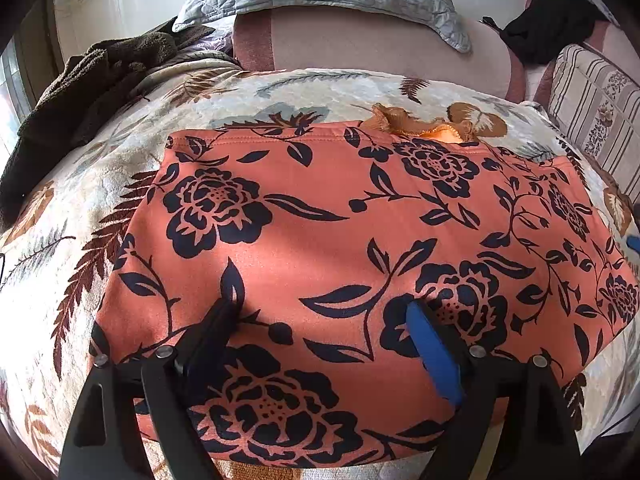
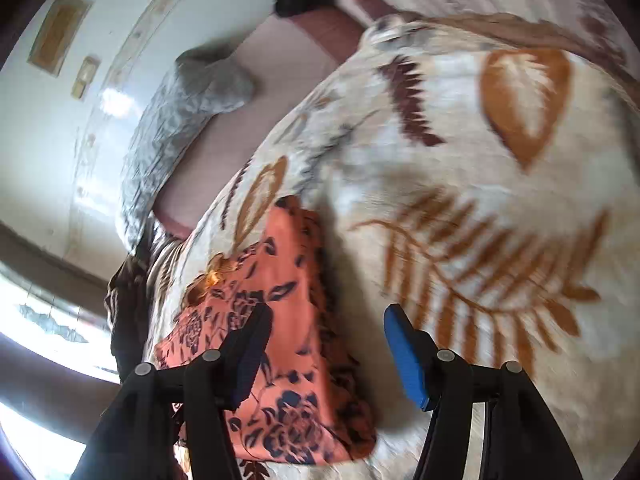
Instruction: Fold small clothes
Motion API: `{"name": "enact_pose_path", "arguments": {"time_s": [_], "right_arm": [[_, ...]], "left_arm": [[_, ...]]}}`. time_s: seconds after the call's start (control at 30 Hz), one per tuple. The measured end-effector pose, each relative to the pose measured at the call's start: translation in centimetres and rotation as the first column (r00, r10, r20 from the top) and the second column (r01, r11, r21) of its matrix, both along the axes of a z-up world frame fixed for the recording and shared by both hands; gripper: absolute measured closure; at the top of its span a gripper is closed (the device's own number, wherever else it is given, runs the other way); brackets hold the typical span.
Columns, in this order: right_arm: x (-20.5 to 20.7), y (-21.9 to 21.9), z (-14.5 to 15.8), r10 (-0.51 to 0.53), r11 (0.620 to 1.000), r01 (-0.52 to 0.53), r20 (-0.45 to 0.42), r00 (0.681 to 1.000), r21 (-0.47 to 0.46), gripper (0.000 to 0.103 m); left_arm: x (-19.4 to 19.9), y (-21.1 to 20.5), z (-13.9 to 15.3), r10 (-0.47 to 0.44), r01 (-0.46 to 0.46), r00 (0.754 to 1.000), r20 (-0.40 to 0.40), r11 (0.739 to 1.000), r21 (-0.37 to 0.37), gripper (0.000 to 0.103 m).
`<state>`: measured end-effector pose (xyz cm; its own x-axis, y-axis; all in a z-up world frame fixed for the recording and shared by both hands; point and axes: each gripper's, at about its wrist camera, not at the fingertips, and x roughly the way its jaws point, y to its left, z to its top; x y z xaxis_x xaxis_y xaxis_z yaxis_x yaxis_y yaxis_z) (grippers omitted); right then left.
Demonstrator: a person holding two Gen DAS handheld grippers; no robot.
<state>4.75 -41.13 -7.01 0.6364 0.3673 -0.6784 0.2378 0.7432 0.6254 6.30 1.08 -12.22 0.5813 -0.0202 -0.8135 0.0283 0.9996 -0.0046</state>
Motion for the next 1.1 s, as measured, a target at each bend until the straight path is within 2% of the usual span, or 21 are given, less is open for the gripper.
{"name": "enact_pose_path", "arguments": {"time_s": [0.13,0.2,0.23,0.27,0.3,0.37,0.4,0.43,0.47,0.53,0.57,0.6,0.67,0.77,0.83,0.9,0.97,1.0,1.03,1.07,1.1], "right_arm": [[8.1,2.7,-1.2,0.133,0.988,-0.137,-0.054,0.99,-0.075,0.041],[11.2,3.6,-2.9,0.176,0.979,-0.187,-0.126,0.976,-0.078,0.041],[12.4,4.2,-3.8,0.186,0.976,-0.203,-0.167,0.968,-0.085,0.045],[12.9,4.6,-4.1,0.193,0.971,-0.215,-0.178,0.965,-0.108,0.071],[13.1,4.6,-3.8,0.174,0.969,-0.201,-0.177,0.969,-0.143,0.085],[12.9,3.4,-3.7,0.072,0.978,-0.1,-0.153,0.986,-0.183,0.087],[12.8,2.4,-4.4,0.01,0.983,-0.043,-0.179,0.984,-0.179,0.087],[13.0,1.8,-4.7,-0.011,0.988,-0.019,-0.189,0.982,-0.155,0.087],[12.7,1.7,-4.5,-0.018,0.989,-0.008,-0.175,0.984,-0.145,0.079],[11.3,1.9,-2.8,-0.054,0.979,0.027,-0.133,0.99,-0.2,0.058],[10.3,1.9,-1.7,-0.086,0.972,0.059,-0.108,0.99,-0.229,0.039],[8.8,2.0,-0.4,-0.128,0.961,0.106,-0.07,0.989,-0.254,0.035],[6.2,3.4,1.8,-0.119,0.959,0.11,-0.02,0.993,-0.26,0.035],[2.5,7.5,3.3,-0.002,0.986,0.006,0.025,1.0,-0.165,0.035],[0.8,10.5,2.2,0.101,0.992,-0.1,0.009,0.995,-0.072,0.034],[0.2,12.1,-0.1,0.137,0.99,-0.138,-0.038,0.99,-0.033,0.034],[0.2,10.7,-3.1,0.029,0.999,-0.034,-0.134,0.991,-0.039,0.037],[-0.6,9.4,-3.7,-0.06,0.997,0.065,-0.134,0.989,0.028,0.043],[-1.5,9.0,-3.2,-0.107,0.991,0.115,-0.112,0.988,0.072,0.043],[-2.3,9.3,-2.2,-0.106,0.992,0.111,-0.074,0.992,0.06,0.042],[-3.3,10.0,-1.1,-0.09,0.995,0.091,-0.036,0.995,0.03,0.035]], "left_arm": [[0.0,0.0,0.0,-0.004,0.004,1.0,0.005,1.0,0.007,0.014],[0.0,-0.1,0.0,-0.009,0.009,1.0,0.008,1.0,0.009,0.014],[0.0,-0.1,0.0,-0.012,0.012,1.0,0.009,1.0,0.011,0.014],[0.1,-0.1,-0.1,-0.015,0.015,1.0,0.009,1.0,0.012,0.013],[0.2,0.0,-0.1,-0.017,0.016,1.0,0.008,1.0,0.01,0.013],[0.3,0.0,0.0,-0.016,0.016,1.0,0.007,1.0,0.005,0.013],[0.4,0.0,0.0,-0.017,0.017,1.0,0.006,1.0,0.006,0.013],[0.5,0.0,0.0,-0.017,0.017,1.0,0.003,1.0,0.007,0.013],[0.5,0.0,0.0,-0.014,0.014,1.0,0.001,1.0,0.003,0.013],[0.5,0.2,0.0,-0.013,0.013,1.0,-0.004,1.0,-0.009,0.013],[0.6,0.2,0.0,-0.013,0.013,1.0,-0.005,1.0,-0.012,0.013],[0.6,0.2,0.1,-0.012,0.012,1.0,-0.007,1.0,-0.014,0.013],[0.5,0.3,0.1,-0.01,0.01,1.0,-0.009,1.0,-0.018,0.013],[0.4,0.2,0.1,-0.012,0.012,1.0,-0.007,1.0,-0.013,0.013],[0.3,0.2,0.1,-0.012,0.012,1.0,-0.006,1.0,-0.009,0.013],[0.3,0.1,0.1,-0.007,0.007,1.0,-0.007,1.0,-0.009,0.013],[0.3,0.1,0.1,0.001,-0.001,1.0,-0.009,1.0,-0.013,0.013],[0.3,0.1,0.1,0.004,-0.005,1.0,-0.01,1.0,-0.015,0.013],[0.2,0.1,0.1,0.003,-0.003,1.0,-0.008,1.0,-0.015,0.013],[0.2,0.1,0.1,0.001,-0.001,1.0,-0.008,1.0,-0.014,0.013],[0.2,0.2,0.1,-0.001,0.001,1.0,-0.008,1.0,-0.015,0.013]]}}
